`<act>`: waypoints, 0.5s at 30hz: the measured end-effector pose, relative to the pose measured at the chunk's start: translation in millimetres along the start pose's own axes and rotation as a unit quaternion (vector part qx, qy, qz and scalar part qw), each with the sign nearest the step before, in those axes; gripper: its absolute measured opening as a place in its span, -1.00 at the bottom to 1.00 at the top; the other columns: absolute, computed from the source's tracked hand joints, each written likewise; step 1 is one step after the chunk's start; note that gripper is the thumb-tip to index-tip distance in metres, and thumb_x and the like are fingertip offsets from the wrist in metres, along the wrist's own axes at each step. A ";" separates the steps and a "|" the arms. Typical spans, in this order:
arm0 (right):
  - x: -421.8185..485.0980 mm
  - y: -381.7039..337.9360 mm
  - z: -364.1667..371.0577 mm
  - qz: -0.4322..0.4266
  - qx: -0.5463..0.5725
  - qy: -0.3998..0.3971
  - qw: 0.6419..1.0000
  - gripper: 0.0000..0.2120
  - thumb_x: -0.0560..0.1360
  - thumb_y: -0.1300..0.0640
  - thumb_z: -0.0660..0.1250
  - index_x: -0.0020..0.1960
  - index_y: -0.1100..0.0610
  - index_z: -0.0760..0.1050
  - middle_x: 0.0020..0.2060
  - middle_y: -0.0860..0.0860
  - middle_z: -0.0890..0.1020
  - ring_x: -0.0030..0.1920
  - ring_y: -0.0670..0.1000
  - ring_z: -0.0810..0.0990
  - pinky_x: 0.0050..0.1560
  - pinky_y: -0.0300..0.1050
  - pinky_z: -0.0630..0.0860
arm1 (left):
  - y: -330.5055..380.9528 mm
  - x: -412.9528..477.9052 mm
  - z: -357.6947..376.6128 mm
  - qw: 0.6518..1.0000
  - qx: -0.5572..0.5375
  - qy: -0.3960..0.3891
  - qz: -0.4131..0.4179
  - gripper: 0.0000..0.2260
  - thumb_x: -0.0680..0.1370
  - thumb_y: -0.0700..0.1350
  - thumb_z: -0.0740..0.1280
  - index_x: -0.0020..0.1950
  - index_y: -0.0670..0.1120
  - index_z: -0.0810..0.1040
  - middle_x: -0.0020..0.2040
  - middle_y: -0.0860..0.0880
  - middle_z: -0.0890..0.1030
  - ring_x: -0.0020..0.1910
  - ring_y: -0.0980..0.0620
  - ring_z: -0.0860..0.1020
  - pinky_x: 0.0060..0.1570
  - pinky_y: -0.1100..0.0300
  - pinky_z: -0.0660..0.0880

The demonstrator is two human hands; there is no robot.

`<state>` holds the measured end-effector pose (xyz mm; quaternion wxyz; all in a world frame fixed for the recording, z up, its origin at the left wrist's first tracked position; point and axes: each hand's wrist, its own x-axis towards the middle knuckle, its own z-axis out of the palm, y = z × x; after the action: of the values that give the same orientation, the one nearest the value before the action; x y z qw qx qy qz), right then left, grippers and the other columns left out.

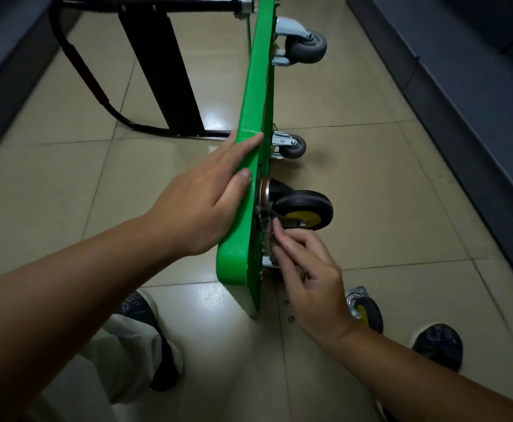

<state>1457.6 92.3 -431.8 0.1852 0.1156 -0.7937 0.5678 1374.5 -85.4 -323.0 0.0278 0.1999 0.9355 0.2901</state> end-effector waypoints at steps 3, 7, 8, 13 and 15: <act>-4.0 14.9 12.0 -0.037 0.001 -0.008 0.999 -0.58 0.56 0.50 0.28 0.41 0.38 0.43 0.14 0.21 0.55 0.17 0.08 0.58 0.24 -0.11 0.49 | -1.3 0.2 1.0 1.000 -0.007 0.004 0.002 -0.50 0.65 0.11 -0.02 0.62 0.28 0.10 0.65 0.17 0.10 0.56 0.15 0.21 0.37 0.21 0.25; -3.0 26.9 22.6 -0.046 0.017 0.004 0.999 -0.57 0.53 0.56 0.28 0.39 0.45 0.40 0.14 0.27 0.54 0.18 0.15 0.58 0.26 -0.13 0.47 | -1.3 0.3 1.0 1.000 -0.018 0.009 -0.003 -0.51 0.65 0.09 0.01 0.61 0.28 0.13 0.64 0.20 0.13 0.54 0.20 0.22 0.40 0.19 0.27; -2.3 28.2 23.3 -0.047 0.021 0.008 0.999 -0.58 0.53 0.56 0.28 0.38 0.46 0.41 0.12 0.28 0.54 0.15 0.17 0.58 0.24 -0.13 0.48 | -0.9 0.6 1.1 1.000 -0.023 0.010 -0.002 -0.51 0.66 0.08 0.01 0.61 0.28 0.13 0.63 0.21 0.14 0.54 0.20 0.22 0.42 0.16 0.28; -6.2 29.6 16.8 -0.080 0.017 0.004 0.997 -0.64 0.58 0.47 0.24 0.37 0.49 0.38 0.10 0.28 0.53 0.05 0.18 0.59 0.09 -0.08 0.55 | 0.2 1.0 0.9 1.000 -0.023 0.009 0.001 -0.51 0.67 0.05 0.02 0.62 0.25 0.14 0.62 0.23 0.16 0.54 0.25 0.23 0.46 0.12 0.30; -6.9 32.4 15.1 -0.081 0.021 0.006 0.996 -0.66 0.61 0.43 0.22 0.37 0.49 0.37 0.12 0.29 0.53 0.10 0.16 0.59 0.16 -0.10 0.53 | 0.5 1.0 1.1 1.000 -0.023 0.007 0.002 -0.51 0.66 0.05 0.02 0.62 0.24 0.14 0.62 0.22 0.16 0.54 0.27 0.22 0.45 0.16 0.29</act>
<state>1448.6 88.5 -466.9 0.2327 0.1800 -0.7684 0.5683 1373.9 -84.0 -323.6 0.0249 0.1988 0.9285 0.3126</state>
